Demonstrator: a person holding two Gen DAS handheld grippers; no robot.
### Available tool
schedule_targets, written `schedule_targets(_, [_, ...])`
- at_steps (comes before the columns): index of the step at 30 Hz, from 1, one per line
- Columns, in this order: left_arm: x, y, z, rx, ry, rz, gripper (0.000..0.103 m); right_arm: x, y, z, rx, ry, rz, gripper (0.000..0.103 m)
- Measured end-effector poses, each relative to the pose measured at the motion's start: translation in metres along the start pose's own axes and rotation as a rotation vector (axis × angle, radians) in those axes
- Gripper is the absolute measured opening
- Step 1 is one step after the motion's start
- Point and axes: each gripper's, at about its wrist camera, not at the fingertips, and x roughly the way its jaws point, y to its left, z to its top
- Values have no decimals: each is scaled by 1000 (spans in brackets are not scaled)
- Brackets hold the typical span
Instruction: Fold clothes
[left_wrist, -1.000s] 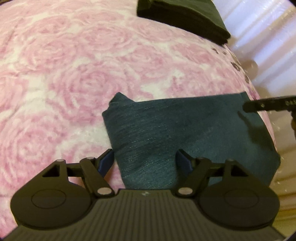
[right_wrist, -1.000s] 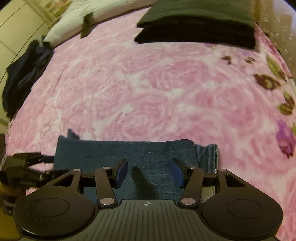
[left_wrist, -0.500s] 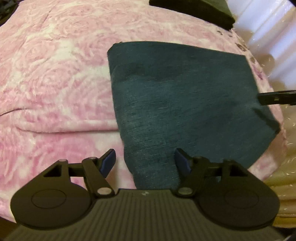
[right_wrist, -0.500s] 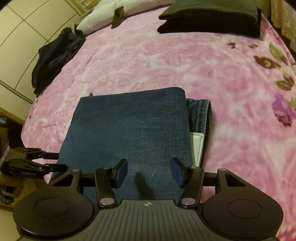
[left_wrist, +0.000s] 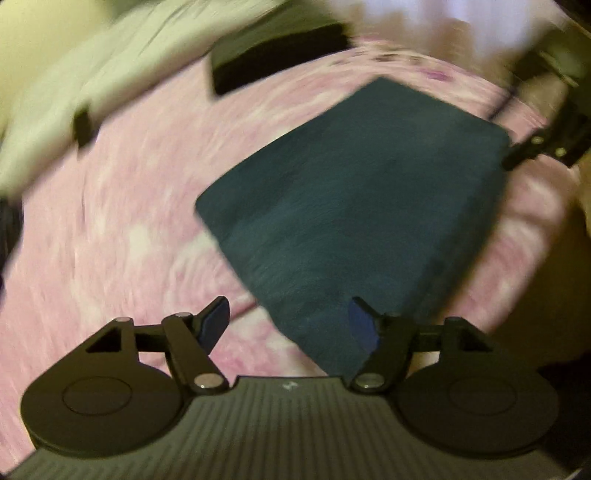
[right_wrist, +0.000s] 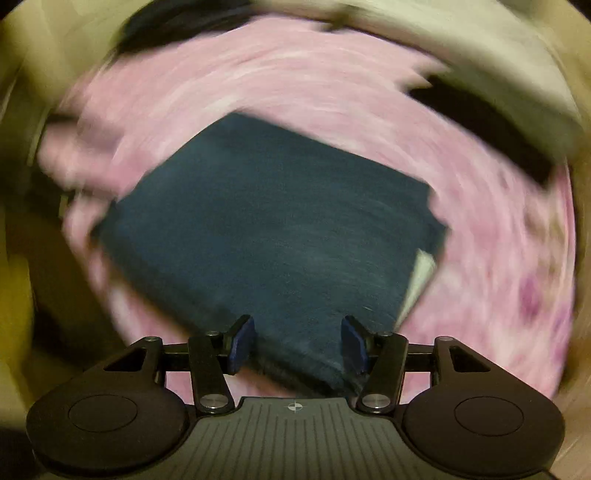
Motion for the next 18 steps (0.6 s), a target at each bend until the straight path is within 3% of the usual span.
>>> schedule_targets(1, [-5, -12, -3, 45, -17, -3, 72, 0, 16, -3, -109, 2, -26, 84])
schedule_targets(3, [-10, -34, -10, 117, -37, -16, 74, 5, 39, -9, -275, 8, -63, 85])
schedule_targets(6, [-4, -63, -20, 177, -30, -28, 74, 26, 54, -17, -391, 44, -114, 85])
schedule_targets(11, [7, -91, -27, 206, -42, 30, 74, 63, 72, -37, -603, 79, -199, 85])
schedule_targets(13, [13, -97, -28, 225, -44, 62, 74, 68, 74, -40, -627, 57, -213, 85])
schedule_targets(15, [20, -101, -29, 247, -45, 96, 75, 64, 65, -34, -558, 32, -190, 65])
schedule_targets(18, [29, -105, -28, 268, -36, 141, 75, 54, 51, -26, -482, 32, -134, 53])
